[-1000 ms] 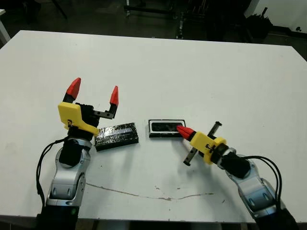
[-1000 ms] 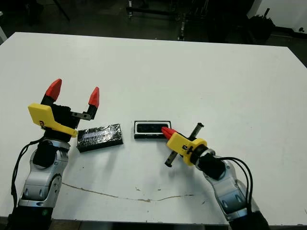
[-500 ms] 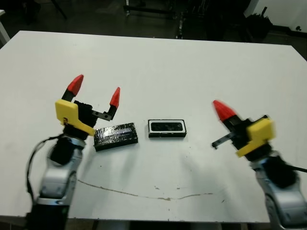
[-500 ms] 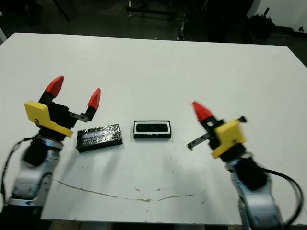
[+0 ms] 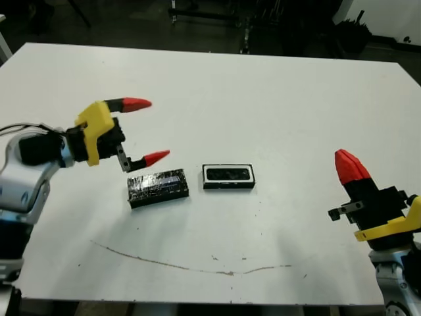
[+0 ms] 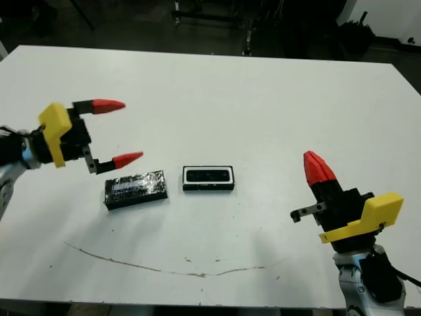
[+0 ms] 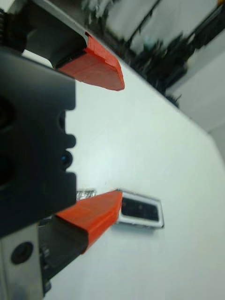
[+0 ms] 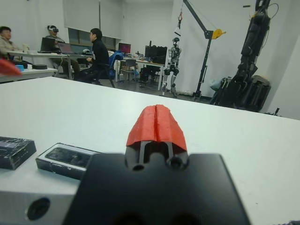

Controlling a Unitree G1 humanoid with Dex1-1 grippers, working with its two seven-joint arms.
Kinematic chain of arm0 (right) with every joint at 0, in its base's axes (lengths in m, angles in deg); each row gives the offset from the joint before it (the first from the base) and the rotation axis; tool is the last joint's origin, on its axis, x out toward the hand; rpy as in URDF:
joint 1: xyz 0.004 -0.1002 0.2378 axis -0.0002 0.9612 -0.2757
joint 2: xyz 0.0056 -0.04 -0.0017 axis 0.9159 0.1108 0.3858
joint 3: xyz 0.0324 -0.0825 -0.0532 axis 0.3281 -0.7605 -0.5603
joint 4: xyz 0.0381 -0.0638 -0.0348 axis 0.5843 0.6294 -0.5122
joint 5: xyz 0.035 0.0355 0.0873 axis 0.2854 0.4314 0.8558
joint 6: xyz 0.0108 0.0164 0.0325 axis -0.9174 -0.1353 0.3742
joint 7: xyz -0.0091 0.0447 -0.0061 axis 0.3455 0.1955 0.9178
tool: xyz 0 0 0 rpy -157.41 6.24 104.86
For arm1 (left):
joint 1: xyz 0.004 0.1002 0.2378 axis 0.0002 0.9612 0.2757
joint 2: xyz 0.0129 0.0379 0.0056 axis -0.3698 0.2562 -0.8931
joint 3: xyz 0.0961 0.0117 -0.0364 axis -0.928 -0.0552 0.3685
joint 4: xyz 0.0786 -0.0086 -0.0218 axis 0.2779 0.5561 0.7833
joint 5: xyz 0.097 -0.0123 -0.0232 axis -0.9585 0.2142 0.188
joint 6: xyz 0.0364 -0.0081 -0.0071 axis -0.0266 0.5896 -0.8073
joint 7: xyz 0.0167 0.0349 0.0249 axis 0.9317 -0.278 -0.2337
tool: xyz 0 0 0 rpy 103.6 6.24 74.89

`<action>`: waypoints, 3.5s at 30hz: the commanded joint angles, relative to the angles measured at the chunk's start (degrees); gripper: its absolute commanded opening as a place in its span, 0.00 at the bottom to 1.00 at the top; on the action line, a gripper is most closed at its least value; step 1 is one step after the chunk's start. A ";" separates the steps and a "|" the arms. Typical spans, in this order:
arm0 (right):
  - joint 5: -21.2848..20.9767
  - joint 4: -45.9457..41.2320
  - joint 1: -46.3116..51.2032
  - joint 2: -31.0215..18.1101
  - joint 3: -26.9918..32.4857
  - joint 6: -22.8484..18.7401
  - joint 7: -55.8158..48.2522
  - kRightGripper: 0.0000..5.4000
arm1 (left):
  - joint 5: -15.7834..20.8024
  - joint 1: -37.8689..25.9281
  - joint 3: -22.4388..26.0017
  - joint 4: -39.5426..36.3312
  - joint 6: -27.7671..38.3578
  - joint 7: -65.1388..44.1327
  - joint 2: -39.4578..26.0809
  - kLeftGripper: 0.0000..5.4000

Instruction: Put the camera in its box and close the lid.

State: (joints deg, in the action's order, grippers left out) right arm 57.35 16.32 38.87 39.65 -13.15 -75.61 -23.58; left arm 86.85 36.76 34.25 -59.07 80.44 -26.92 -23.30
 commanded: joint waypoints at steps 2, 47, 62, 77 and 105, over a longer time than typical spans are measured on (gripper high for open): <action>0.46 0.30 0.09 0.27 -0.05 -0.21 0.49 0.00 | -2.94 -5.37 -4.09 7.01 -0.78 -7.06 -0.61 1.00; -2.22 -0.54 1.23 -0.23 -1.40 -1.18 3.00 0.00 | -12.52 -6.99 -10.01 17.91 6.57 -18.25 1.47 1.00; -2.64 -0.41 1.31 -0.24 -1.60 -0.91 2.86 0.00 | -12.06 -5.36 -8.74 18.73 4.71 -15.44 0.87 1.00; -1.79 -1.30 1.24 -0.32 -1.82 -2.39 2.81 0.00 | -11.13 -5.66 -8.40 19.79 4.72 -15.07 1.57 1.00; -1.59 -0.19 1.14 -0.17 -3.08 -2.65 1.85 0.00 | 6.52 -7.16 6.98 9.94 -6.55 -10.08 2.87 1.00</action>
State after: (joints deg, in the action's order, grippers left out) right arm 55.31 16.20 39.97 39.83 -16.31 -76.90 -22.01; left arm 92.76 29.56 40.97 -47.64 75.88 -36.60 -19.01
